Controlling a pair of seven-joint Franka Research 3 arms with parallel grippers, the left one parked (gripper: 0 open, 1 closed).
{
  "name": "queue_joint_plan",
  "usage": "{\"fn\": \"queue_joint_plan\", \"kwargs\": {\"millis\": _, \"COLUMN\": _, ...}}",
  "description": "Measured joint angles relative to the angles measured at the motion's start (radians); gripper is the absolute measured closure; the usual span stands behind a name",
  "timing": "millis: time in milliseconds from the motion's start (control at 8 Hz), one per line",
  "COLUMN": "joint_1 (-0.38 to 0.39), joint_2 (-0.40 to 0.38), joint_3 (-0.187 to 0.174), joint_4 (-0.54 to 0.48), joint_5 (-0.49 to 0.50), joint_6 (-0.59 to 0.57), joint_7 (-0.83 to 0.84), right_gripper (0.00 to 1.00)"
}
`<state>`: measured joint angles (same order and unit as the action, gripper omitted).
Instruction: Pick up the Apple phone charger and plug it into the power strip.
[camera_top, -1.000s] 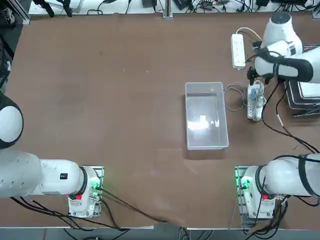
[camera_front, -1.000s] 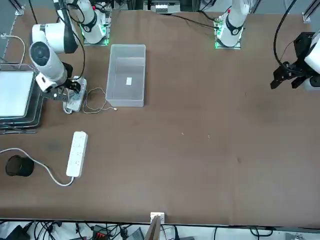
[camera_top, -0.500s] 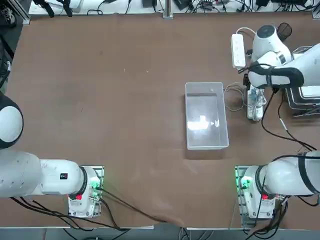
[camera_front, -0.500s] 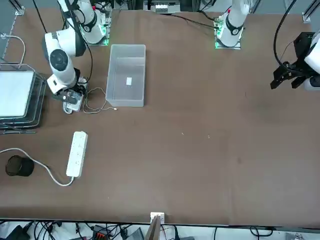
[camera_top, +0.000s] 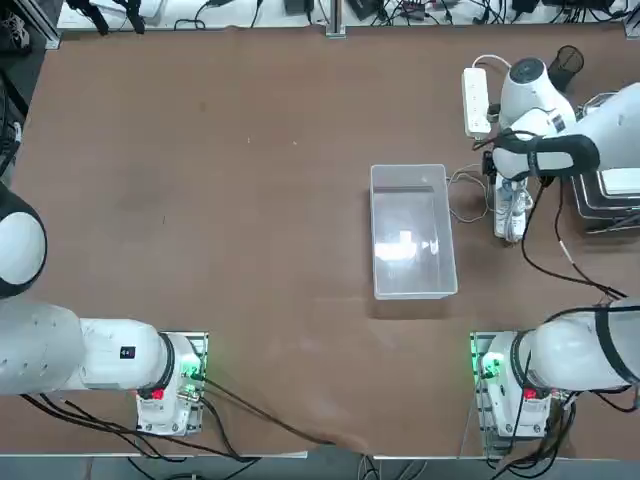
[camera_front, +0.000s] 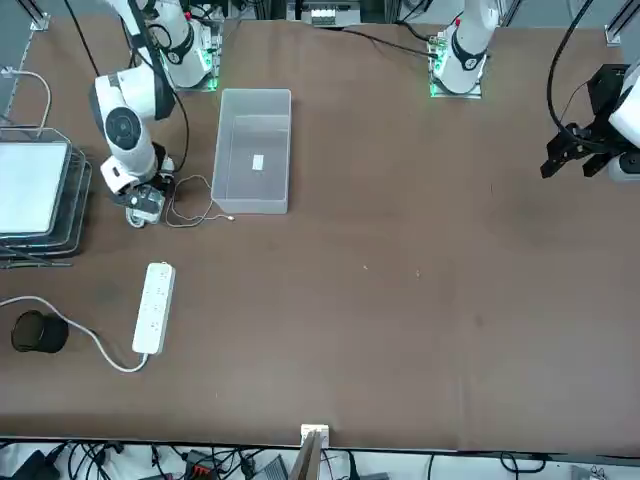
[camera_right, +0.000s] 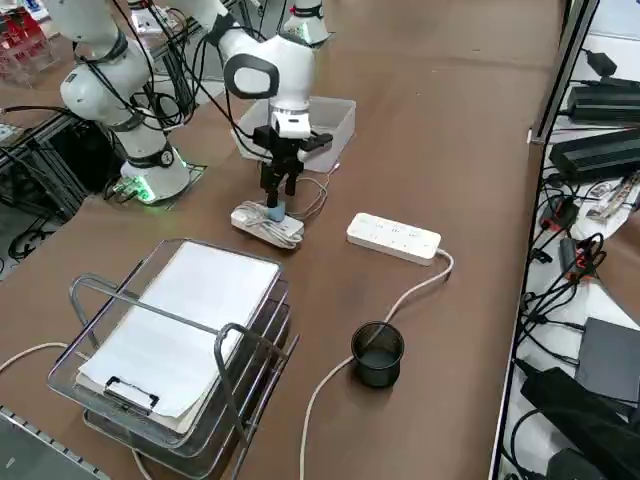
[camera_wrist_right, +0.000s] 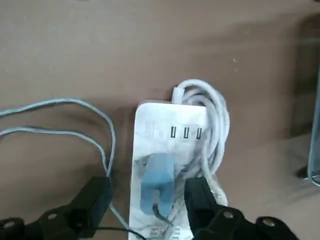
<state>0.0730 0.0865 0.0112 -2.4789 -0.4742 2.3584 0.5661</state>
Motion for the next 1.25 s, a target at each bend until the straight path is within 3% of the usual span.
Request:
{"fn": "queue_joint_plan", "kwargs": {"millis": 250, "joint_1": -0.002, "joint_2": 0.007, "joint_3": -0.003, "joint_4": 0.0, "joint_5": 0.0, "joint_6": -0.007, "joint_7": 0.001, "right_gripper": 0.17}}
{"fn": "queue_joint_plan", "kwargs": {"millis": 500, "joint_1": -0.002, "joint_2": 0.011, "joint_3": -0.003, "joint_4": 0.0, "joint_5": 0.0, "joint_6": -0.016, "joint_7": 0.002, "right_gripper": 0.33}}
{"fn": "queue_joint_plan", "kwargs": {"millis": 1000, "joint_1": -0.003, "joint_2": 0.025, "joint_3": -0.004, "joint_4": 0.0, "joint_5": -0.001, "joint_6": -0.019, "joint_7": 0.002, "right_gripper": 0.41}}
{"fn": "queue_joint_plan", "kwargs": {"millis": 1125, "joint_1": -0.003, "joint_2": 0.025, "joint_3": -0.005, "joint_4": 0.001, "joint_5": -0.003, "joint_6": -0.022, "joint_7": 0.002, "right_gripper": 0.53}}
{"fn": "queue_joint_plan", "kwargs": {"millis": 1250, "joint_1": -0.004, "joint_2": 0.025, "joint_3": -0.008, "joint_4": 0.002, "joint_5": -0.004, "joint_6": -0.023, "joint_7": 0.002, "right_gripper": 0.55}}
